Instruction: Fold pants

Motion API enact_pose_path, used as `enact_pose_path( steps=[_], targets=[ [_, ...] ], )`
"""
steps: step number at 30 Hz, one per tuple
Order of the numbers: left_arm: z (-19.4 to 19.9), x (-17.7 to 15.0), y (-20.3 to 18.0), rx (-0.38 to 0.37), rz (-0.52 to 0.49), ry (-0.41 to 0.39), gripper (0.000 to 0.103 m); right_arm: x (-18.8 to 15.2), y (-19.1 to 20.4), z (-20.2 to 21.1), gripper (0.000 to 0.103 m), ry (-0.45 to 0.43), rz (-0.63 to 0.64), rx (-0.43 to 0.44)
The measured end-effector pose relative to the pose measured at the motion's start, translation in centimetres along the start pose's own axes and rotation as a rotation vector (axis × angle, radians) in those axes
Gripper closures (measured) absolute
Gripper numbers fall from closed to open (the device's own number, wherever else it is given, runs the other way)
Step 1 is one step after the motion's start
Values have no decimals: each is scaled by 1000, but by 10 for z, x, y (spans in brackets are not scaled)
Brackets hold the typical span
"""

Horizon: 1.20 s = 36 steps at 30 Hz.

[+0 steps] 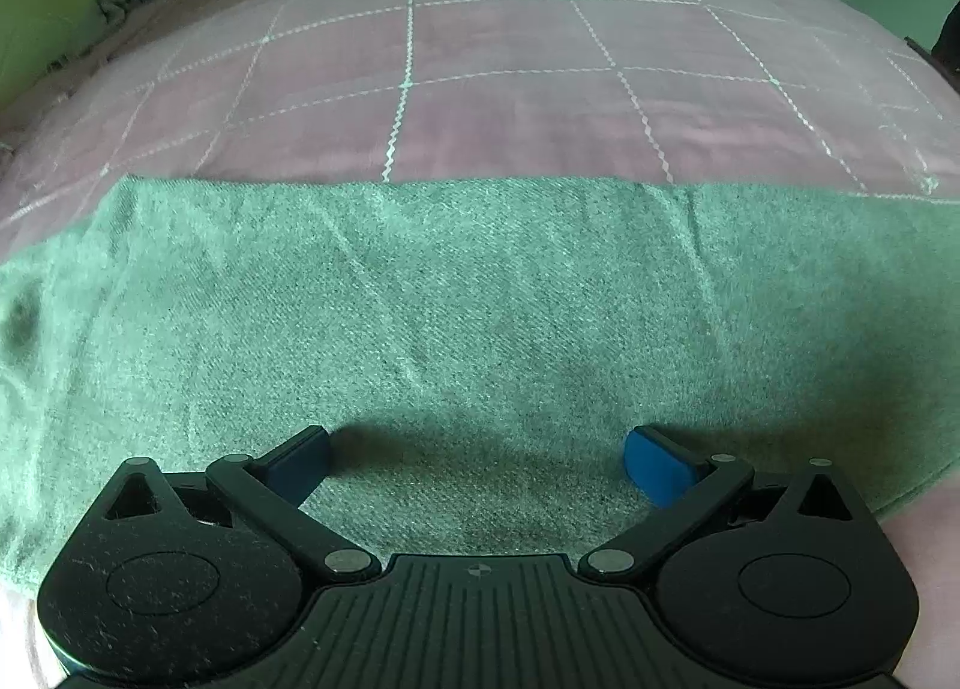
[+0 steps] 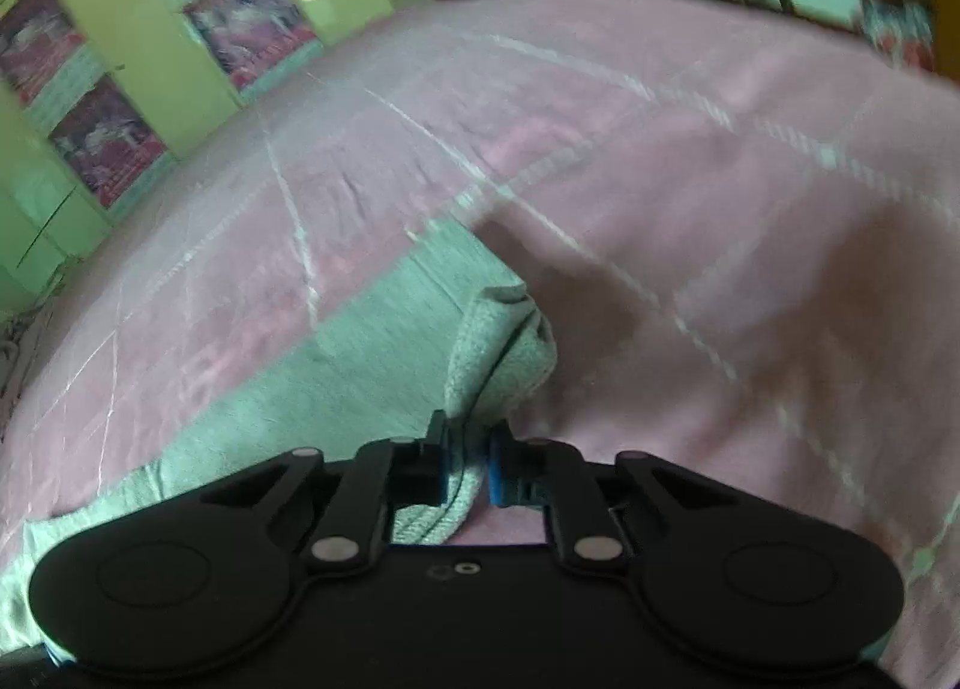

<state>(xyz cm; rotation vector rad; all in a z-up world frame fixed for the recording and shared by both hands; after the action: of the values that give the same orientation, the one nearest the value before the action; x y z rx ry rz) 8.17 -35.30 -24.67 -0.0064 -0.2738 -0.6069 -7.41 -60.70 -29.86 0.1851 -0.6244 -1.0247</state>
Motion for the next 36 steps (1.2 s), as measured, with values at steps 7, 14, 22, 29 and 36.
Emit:
enact_pose_path(
  steps=[7,14,22,29,36],
  targets=[
    [25,1,53,-18,76,-34,0,-14,96,23,92,-66,296,64],
    [30,-10,138,2,201,-45,0,-68,205,7,92,-14,540,169],
    [18,-23,173,-84,291,-10,0,-129,240,-56,69,193,653,155],
    [15,-11,131,-330,287,71,0,-110,225,-9,53,139,581,267],
    [3,-15,98,-488,359,106,35,-92,180,8,52,90,478,259]
  ],
)
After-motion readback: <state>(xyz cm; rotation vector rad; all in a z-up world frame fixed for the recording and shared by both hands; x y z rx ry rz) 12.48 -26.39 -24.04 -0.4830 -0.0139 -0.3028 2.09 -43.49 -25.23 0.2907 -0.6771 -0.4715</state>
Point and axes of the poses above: each gripper's, at about its wrist camera, not at the fingertips, and z roughly against the way its jaws point, y to its left, x to its top, the point moved 5 cm from there along -z, roughly the way its jaws point, and after that the axes turned 15 degrees about y, right-handed, at the moved point
